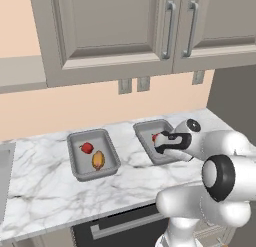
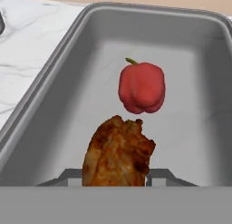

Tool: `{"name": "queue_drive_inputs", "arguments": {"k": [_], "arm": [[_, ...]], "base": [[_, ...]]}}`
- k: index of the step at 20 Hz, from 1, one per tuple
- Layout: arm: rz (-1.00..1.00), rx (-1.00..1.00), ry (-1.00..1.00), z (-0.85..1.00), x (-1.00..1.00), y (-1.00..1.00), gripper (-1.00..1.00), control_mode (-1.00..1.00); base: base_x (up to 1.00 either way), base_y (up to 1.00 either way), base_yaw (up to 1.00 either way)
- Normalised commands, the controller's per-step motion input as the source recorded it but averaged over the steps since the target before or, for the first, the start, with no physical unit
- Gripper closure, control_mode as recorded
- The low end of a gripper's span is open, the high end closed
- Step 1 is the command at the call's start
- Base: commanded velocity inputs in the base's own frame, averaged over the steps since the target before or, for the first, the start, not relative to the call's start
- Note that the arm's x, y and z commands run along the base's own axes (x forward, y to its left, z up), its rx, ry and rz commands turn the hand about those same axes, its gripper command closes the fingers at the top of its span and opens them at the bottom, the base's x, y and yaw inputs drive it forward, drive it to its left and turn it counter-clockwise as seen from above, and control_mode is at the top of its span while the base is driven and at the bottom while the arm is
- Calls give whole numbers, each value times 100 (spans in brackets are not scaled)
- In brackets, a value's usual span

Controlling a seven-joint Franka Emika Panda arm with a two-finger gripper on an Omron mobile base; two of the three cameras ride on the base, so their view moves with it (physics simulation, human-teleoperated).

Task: Place one bell pepper and one chicken drumstick in each tupperware on the nearby counter, to pack two identical lunches.

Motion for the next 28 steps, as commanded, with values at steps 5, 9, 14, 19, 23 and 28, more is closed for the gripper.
{"name": "queue_drive_inputs", "arguments": {"k": [5,9,14,19,23,28], "arm": [[0,0,-1,-7,9,-4,-100,-100],[0,0,-3,6,0,-8,-100,-100],[-1,0,0,56,5,-4,-100,-100],[-12,0,4,55,-57,-49,-100,-100],[-12,0,0,58,-100,-49,-100,-100],[-1,0,-25,87,-100,-16,-100,-100]], "base": [[0,0,0],[0,0,0],[0,0,0],[0,0,0],[0,0,0],[0,0,0]]}}
